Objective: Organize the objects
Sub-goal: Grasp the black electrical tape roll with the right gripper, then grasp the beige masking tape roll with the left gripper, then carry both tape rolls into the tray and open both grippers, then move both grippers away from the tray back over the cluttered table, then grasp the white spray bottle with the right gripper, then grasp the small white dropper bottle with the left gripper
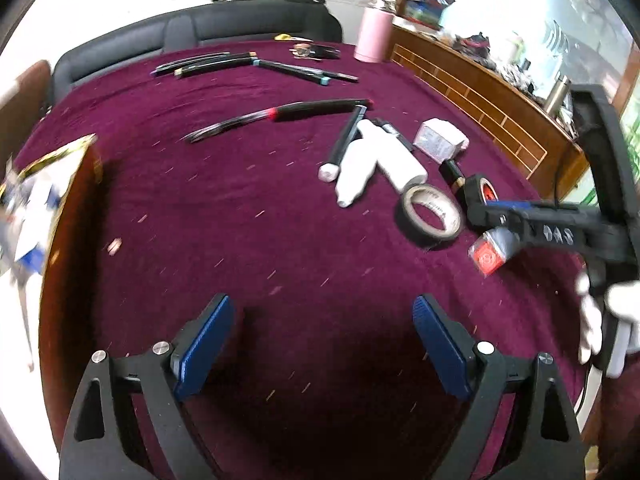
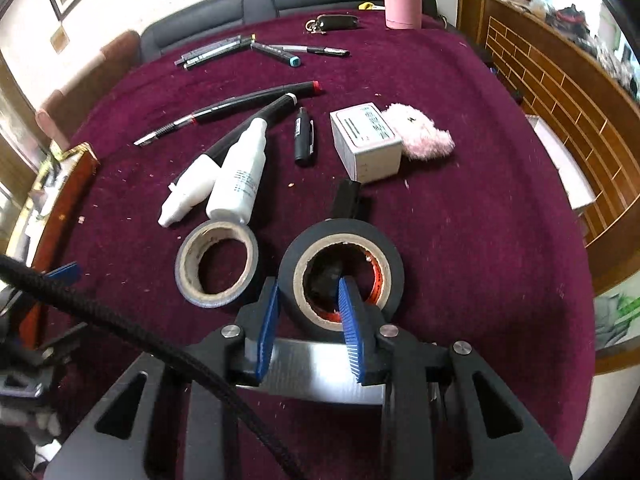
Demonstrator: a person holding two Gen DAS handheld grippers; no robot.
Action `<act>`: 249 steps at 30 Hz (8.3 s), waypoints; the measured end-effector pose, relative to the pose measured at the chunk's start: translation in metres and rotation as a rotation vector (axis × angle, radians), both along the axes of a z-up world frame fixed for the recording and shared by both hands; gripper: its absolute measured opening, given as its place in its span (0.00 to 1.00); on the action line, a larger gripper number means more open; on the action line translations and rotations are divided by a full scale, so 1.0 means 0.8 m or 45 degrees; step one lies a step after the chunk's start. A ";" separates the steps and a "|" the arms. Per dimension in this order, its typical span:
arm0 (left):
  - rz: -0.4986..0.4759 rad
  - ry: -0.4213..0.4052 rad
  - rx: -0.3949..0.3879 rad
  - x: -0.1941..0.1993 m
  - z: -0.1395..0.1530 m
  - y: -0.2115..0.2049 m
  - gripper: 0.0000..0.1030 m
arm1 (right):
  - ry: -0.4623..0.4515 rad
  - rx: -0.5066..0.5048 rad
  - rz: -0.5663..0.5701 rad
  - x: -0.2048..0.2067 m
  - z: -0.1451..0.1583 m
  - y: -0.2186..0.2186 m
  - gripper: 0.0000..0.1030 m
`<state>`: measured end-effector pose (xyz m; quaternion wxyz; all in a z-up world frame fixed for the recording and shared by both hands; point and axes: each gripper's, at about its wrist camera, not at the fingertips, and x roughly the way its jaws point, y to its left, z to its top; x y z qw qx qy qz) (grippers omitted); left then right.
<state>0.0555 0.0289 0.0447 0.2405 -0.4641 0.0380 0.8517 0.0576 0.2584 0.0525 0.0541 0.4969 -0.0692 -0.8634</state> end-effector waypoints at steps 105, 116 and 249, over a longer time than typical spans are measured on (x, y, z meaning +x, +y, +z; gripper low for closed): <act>0.695 0.081 0.319 -0.009 0.006 -0.402 0.54 | 0.160 -0.074 0.610 -0.025 0.063 -0.448 0.33; 0.610 0.285 0.453 -0.027 0.043 -0.315 0.94 | 0.195 -0.193 0.289 0.000 0.064 -0.316 0.35; -0.413 0.029 -0.219 -0.121 -0.019 0.135 0.27 | 0.099 -0.417 -0.074 -0.030 -0.025 0.014 0.26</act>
